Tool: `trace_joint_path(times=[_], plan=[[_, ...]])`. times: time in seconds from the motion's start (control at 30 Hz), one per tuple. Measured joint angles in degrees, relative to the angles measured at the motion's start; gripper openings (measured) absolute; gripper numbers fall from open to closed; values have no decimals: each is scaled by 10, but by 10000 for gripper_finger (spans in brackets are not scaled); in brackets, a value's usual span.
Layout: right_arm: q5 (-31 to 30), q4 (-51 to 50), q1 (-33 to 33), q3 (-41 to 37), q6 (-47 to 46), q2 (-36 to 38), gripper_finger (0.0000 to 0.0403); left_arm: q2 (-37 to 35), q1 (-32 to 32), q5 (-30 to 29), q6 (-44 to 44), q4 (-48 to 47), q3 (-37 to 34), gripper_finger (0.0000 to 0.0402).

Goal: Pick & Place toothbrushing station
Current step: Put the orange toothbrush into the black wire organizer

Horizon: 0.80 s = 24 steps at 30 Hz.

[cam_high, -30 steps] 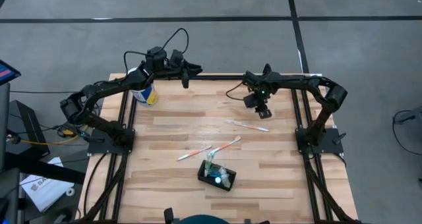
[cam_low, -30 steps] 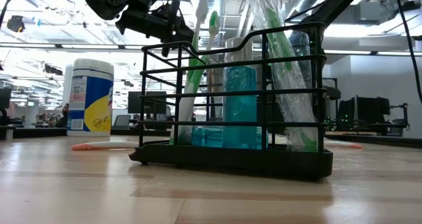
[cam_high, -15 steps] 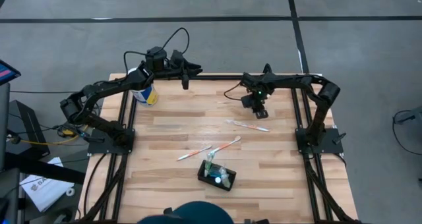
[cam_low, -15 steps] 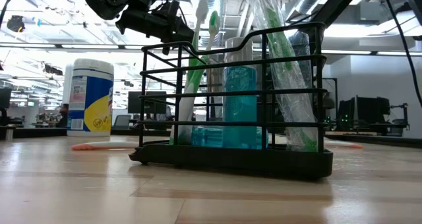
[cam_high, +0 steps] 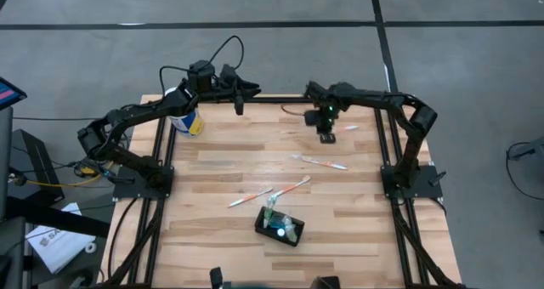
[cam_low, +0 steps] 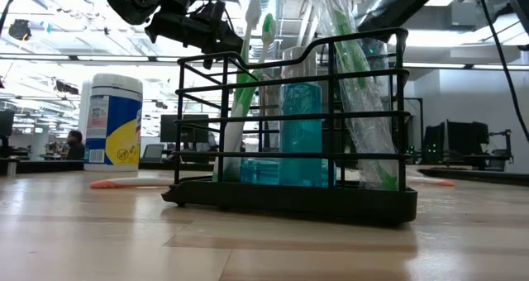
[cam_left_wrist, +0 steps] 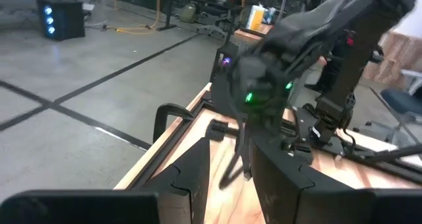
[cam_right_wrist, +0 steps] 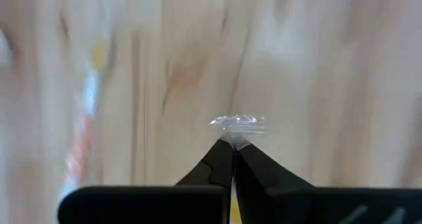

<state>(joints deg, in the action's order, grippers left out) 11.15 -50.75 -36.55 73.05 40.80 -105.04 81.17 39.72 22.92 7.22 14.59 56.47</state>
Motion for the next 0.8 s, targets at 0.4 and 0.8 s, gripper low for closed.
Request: trace_joint_path(times=[0.4,0.8], plan=[[275,132,-22,237,-280,114,0,0,0,-7,17,0,0,101],[24,211,120,188,-468,314,0,0,0,9,17,1,0,101]])
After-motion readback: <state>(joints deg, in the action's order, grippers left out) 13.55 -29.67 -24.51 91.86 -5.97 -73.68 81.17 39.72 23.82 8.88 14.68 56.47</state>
